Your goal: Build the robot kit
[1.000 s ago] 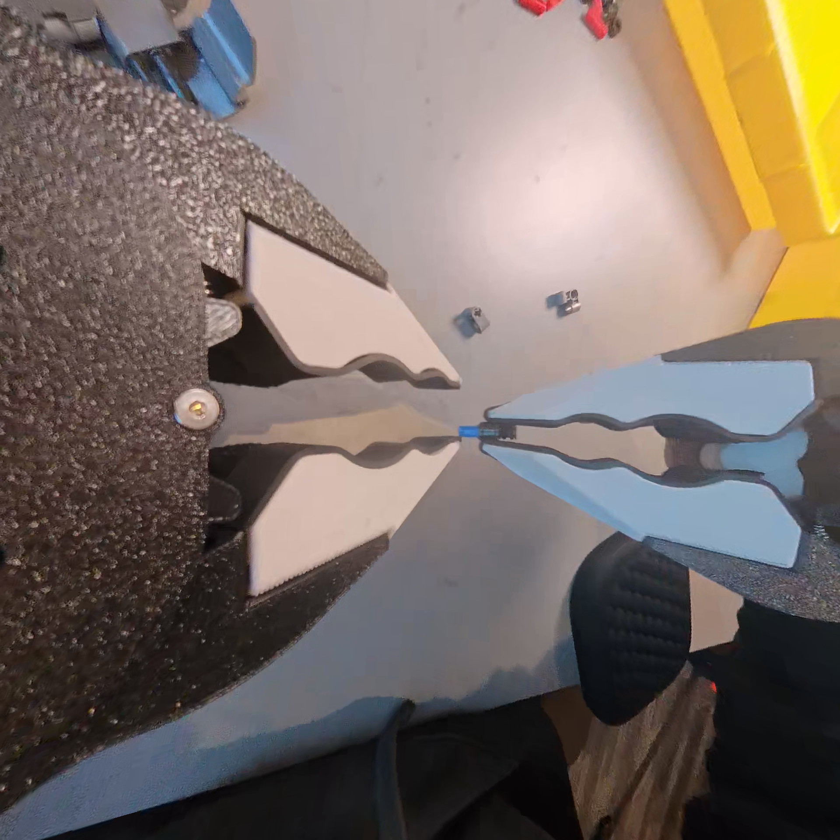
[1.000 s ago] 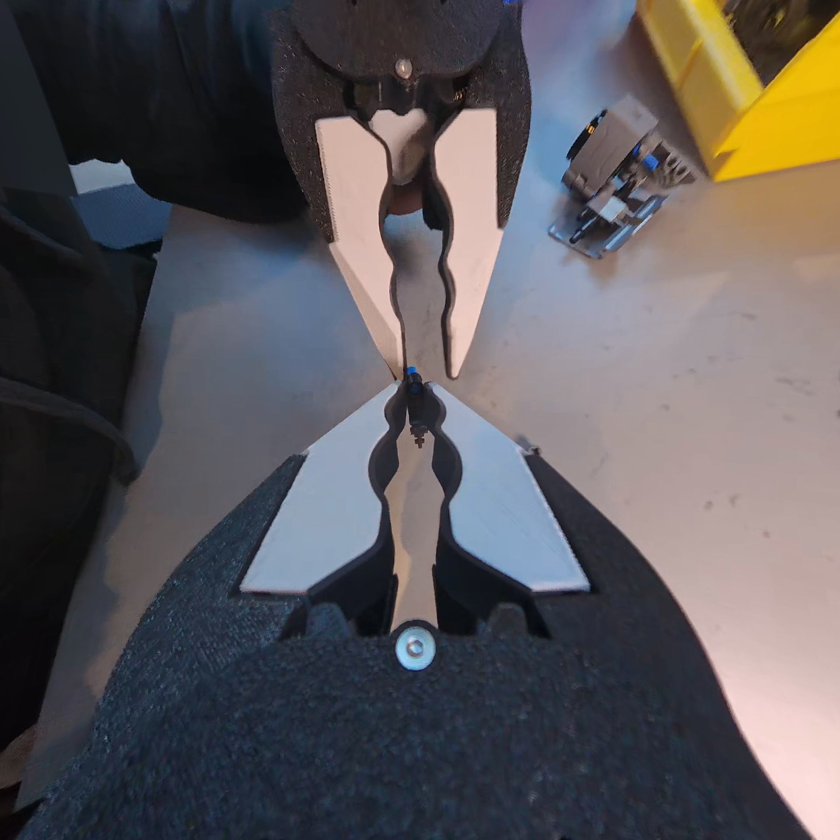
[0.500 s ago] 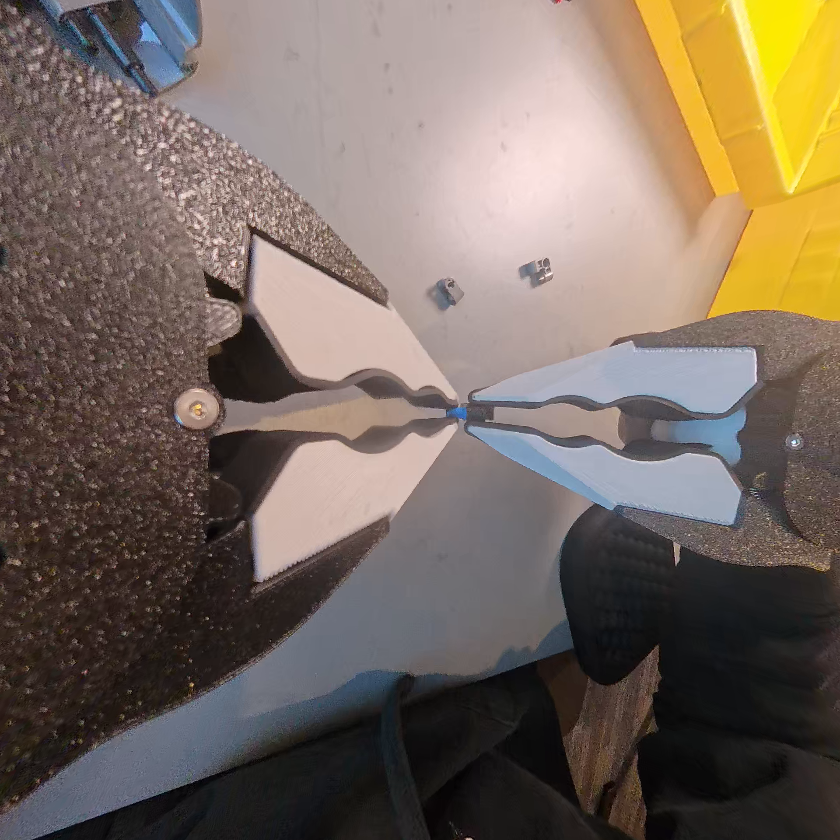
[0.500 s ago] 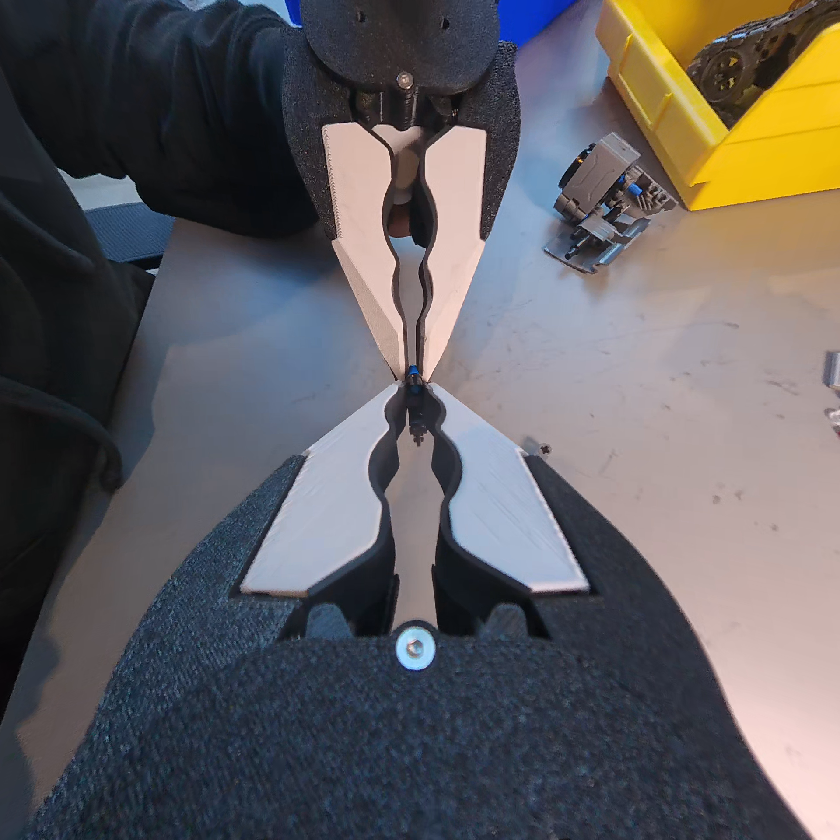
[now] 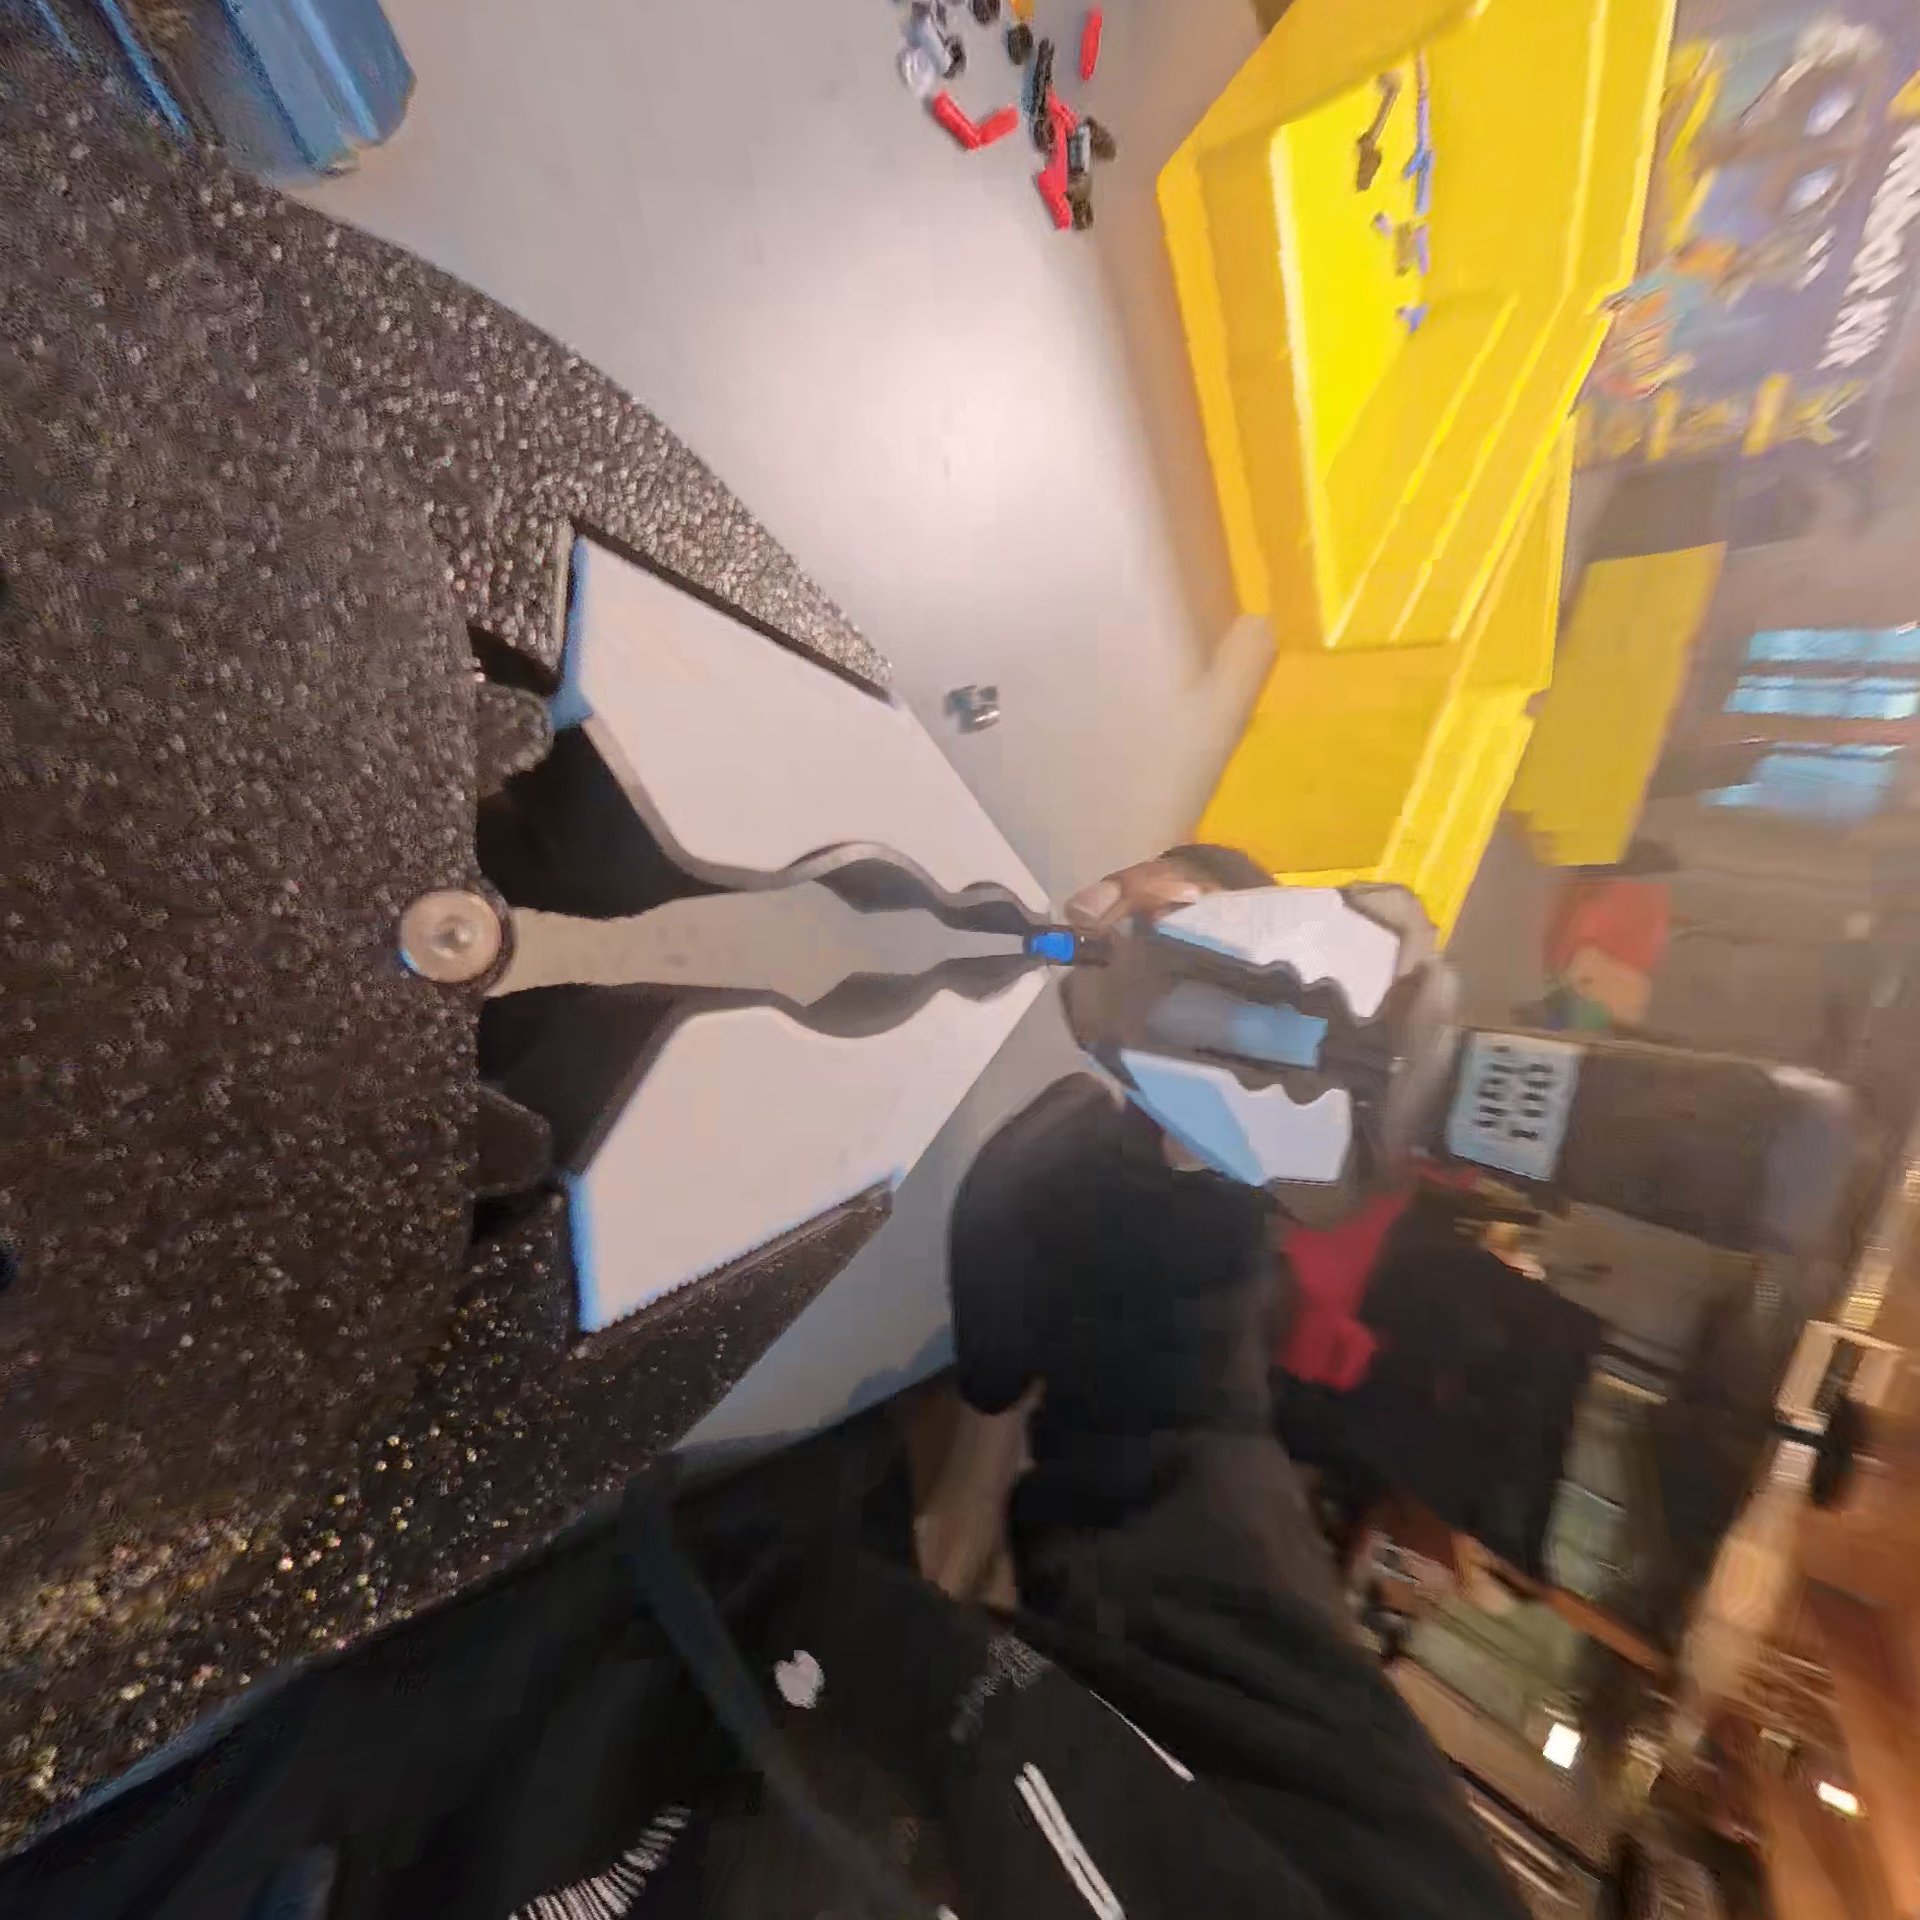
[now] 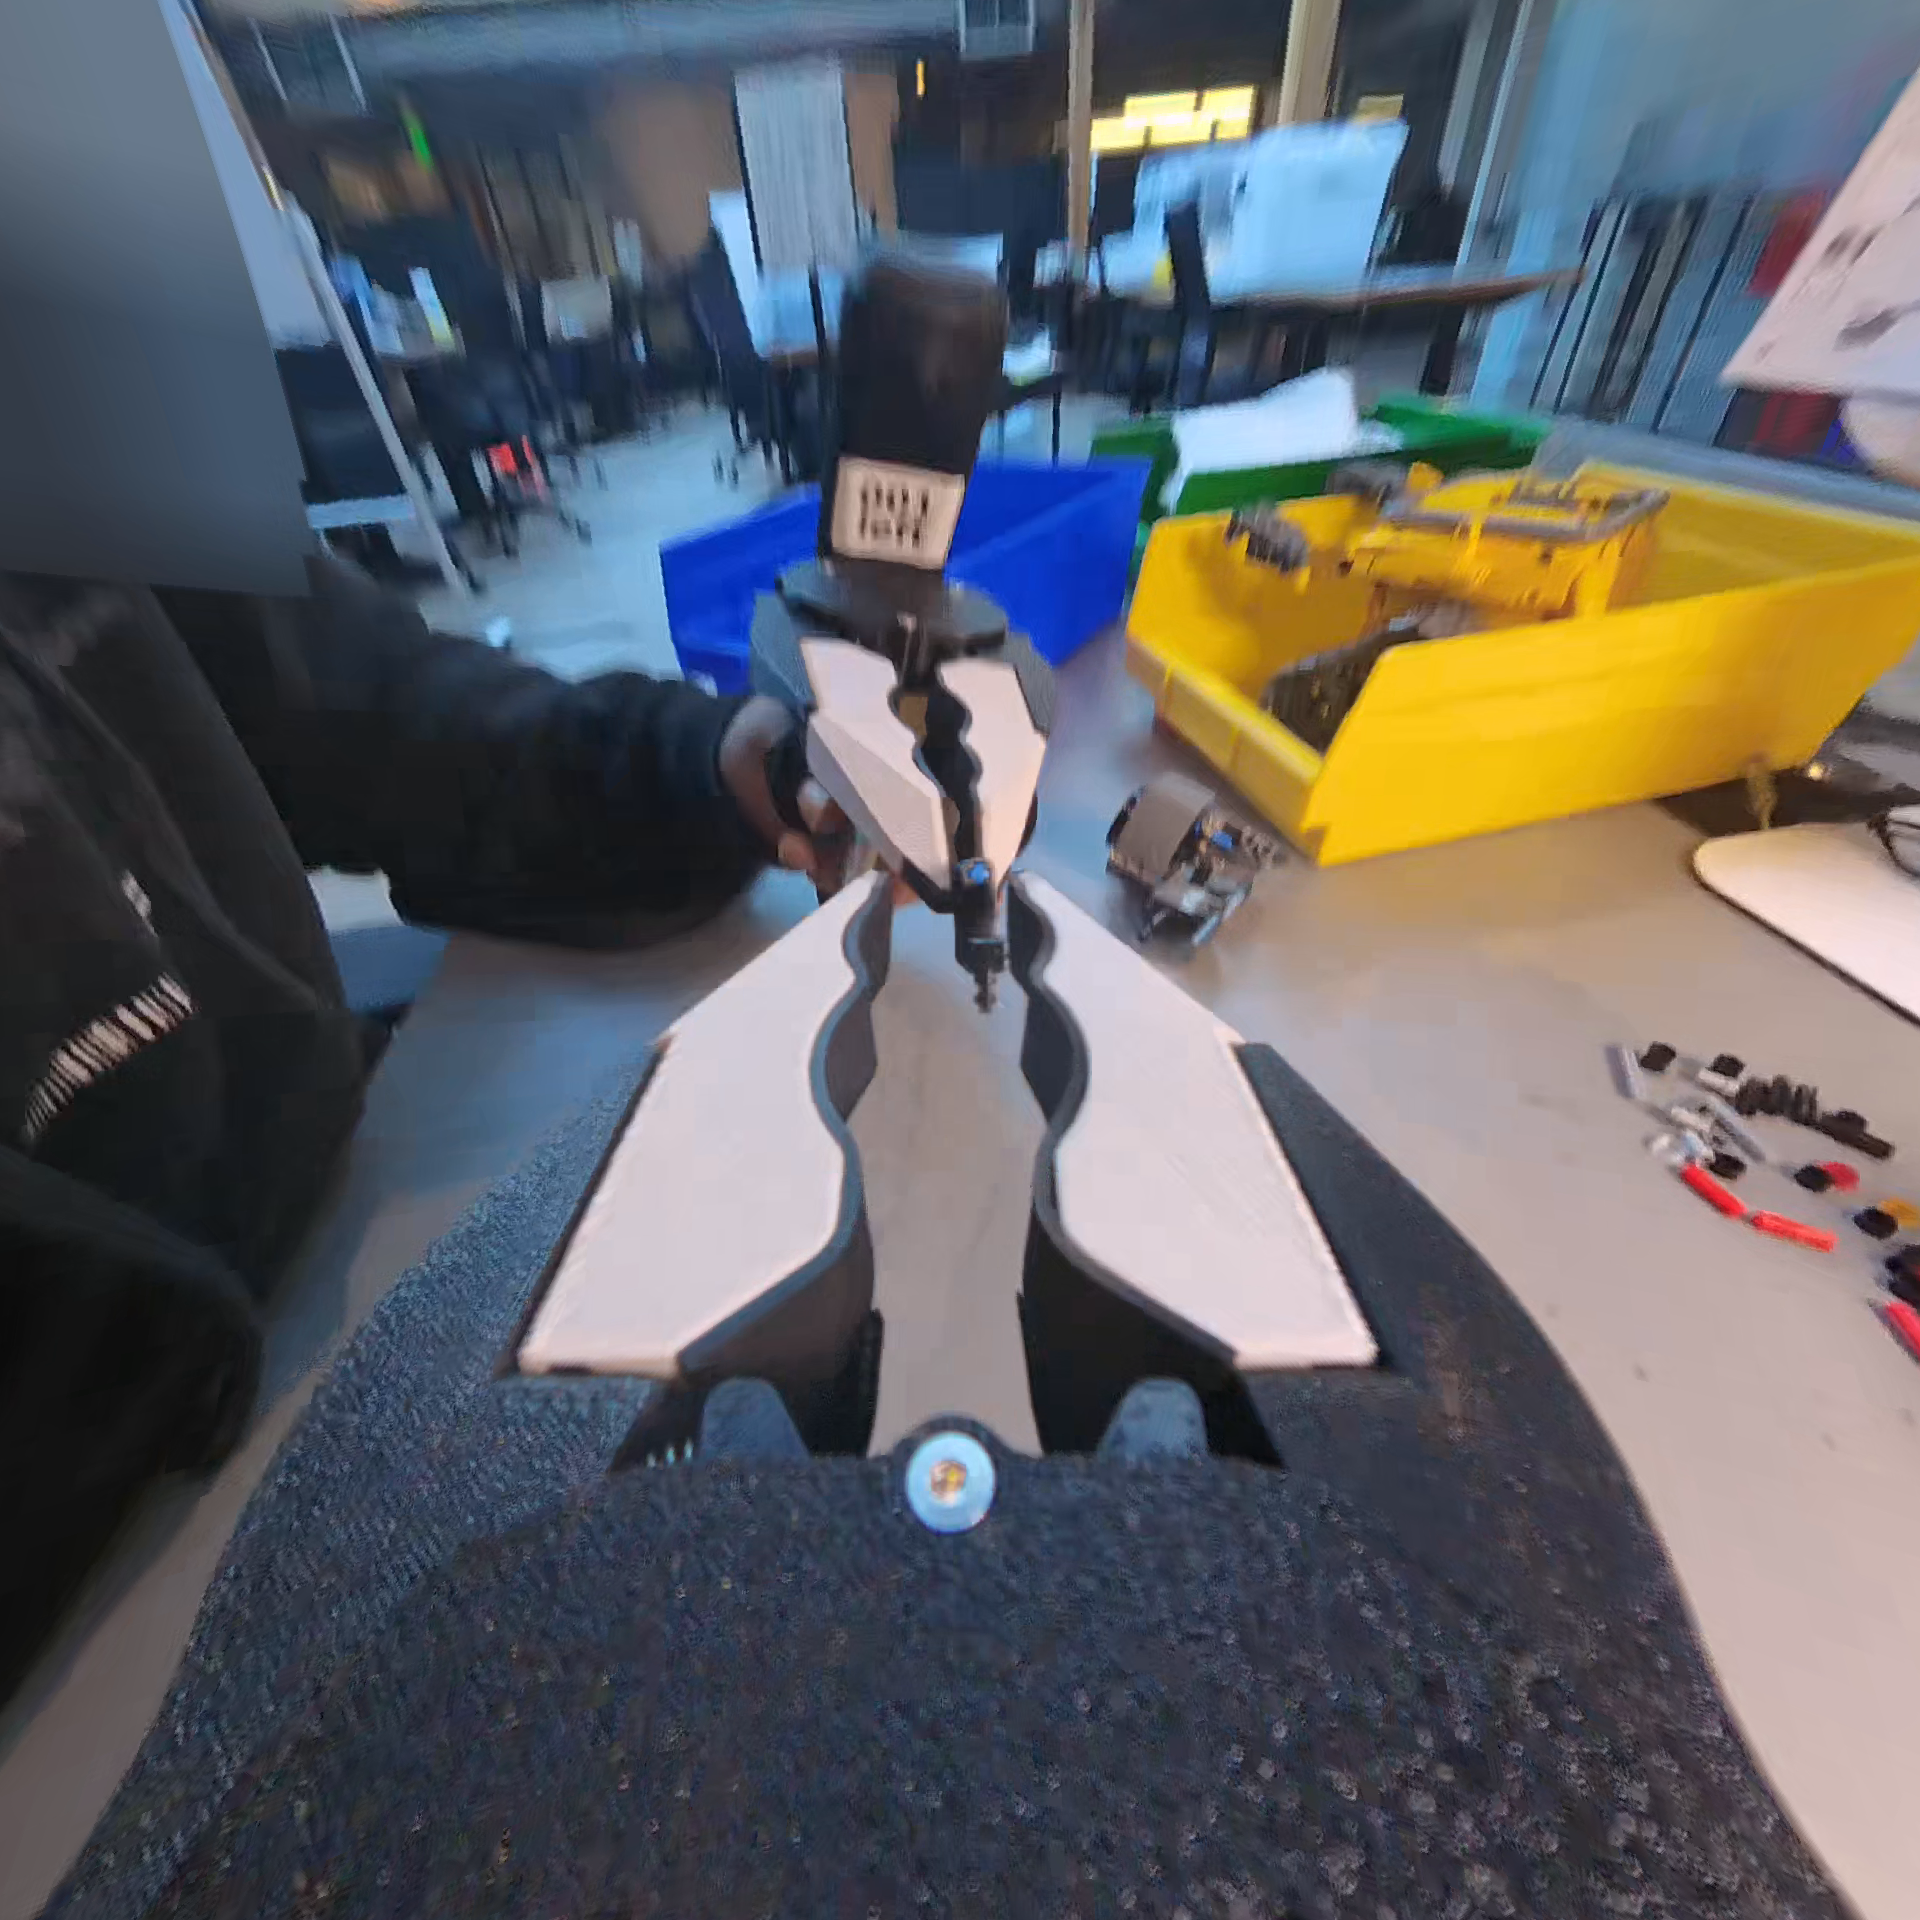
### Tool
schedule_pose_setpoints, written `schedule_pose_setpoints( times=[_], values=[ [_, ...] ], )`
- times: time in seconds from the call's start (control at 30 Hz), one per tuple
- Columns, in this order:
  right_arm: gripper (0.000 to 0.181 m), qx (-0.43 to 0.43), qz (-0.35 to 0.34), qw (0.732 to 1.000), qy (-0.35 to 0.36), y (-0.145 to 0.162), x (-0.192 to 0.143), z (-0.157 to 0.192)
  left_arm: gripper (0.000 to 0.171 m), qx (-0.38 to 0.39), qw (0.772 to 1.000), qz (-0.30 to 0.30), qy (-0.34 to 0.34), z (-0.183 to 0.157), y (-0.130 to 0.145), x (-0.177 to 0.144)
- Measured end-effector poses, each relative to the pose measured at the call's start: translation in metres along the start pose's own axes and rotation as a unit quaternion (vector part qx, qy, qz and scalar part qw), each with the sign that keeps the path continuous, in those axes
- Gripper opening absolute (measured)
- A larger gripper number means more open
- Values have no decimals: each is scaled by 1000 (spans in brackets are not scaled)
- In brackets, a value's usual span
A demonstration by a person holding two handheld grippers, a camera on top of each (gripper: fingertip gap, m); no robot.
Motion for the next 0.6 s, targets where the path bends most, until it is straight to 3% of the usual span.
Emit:
schedule_pose_setpoints(
  times=[0.1,0.2,0.23,0.3,0.33,0.47,0.6],
  values=[
    [33,9,-46,999,15,-2,-1,-2,2,-60,994,-89,25,5,-7,-9],
    [33,-1,-59,998,31,-3,5,0,3,-87,988,-116,49,4,-7,-7],
    [31,8,-64,998,25,-3,7,0,3,-89,988,-117,56,2,-6,-5],
    [9,21,-65,998,9,-3,10,2,3,-80,989,-114,59,-2,-5,-1],
    [8,15,-64,998,6,-3,9,3,3,-76,989,-113,61,-3,-5,-1],
    [7,-4,-11,1000,-20,1,3,6,3,-31,996,-57,57,-8,0,4],
    [7,-55,73,996,-24,15,-2,11,15,13,998,36,46,-11,13,12]
  ],
)
Point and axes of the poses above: each gripper's, where its closed fingertips meet, x out along the fingers, y out of its underside, z = x × y across the jaws, the point moved 9 cm from there along -x, back along the fingers, and after that the axes turned 6 degrees about -y, right-handed, at the moved point
